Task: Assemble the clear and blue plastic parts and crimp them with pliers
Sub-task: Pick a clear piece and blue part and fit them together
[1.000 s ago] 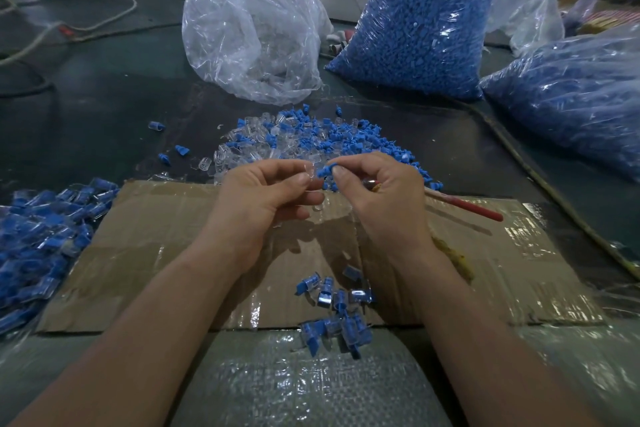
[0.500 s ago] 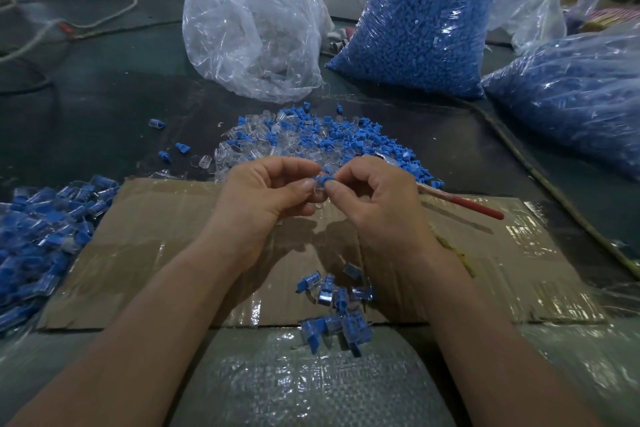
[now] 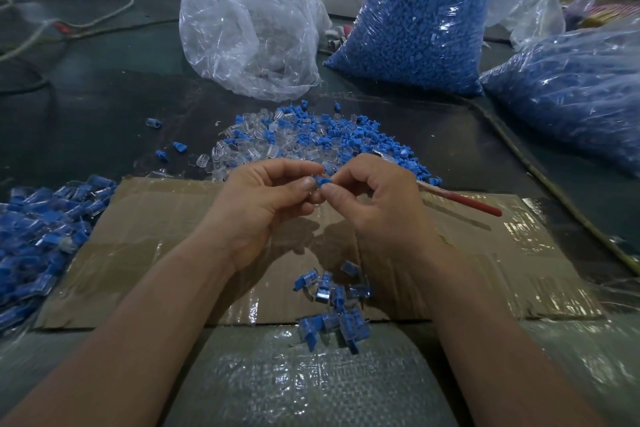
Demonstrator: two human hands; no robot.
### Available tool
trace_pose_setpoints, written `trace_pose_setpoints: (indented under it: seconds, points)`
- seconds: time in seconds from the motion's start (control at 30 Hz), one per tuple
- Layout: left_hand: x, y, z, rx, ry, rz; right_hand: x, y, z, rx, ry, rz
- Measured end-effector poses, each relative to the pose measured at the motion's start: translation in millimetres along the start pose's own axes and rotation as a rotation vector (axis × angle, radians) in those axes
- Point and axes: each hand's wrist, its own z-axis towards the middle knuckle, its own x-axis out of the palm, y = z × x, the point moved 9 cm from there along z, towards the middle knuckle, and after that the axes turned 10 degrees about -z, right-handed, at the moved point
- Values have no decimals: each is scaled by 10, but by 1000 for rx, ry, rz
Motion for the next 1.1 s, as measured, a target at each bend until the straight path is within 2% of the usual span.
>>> trace_pose_setpoints:
  seconds: [0.13,0.3,0.43,0.57,0.73,1.1]
  points:
    - [30,-23,-23,-9,5,-36,72,-94,-4,137,62,245]
    - [45,-20,-37,-8,12,4,101,-200,-12,260,85,383]
    - [28,-18,-40,-4,11,85,166,-158,-35,284,162,565]
    - [39,-50,-34,16,37,92,163,-113,-52,299,162,701]
    - [46,-87,-37,51,50,27,123,-126,-50,287,119,703]
    - [-44,-111,-47,97,-89,43,9,-74,-32,79,-134,393]
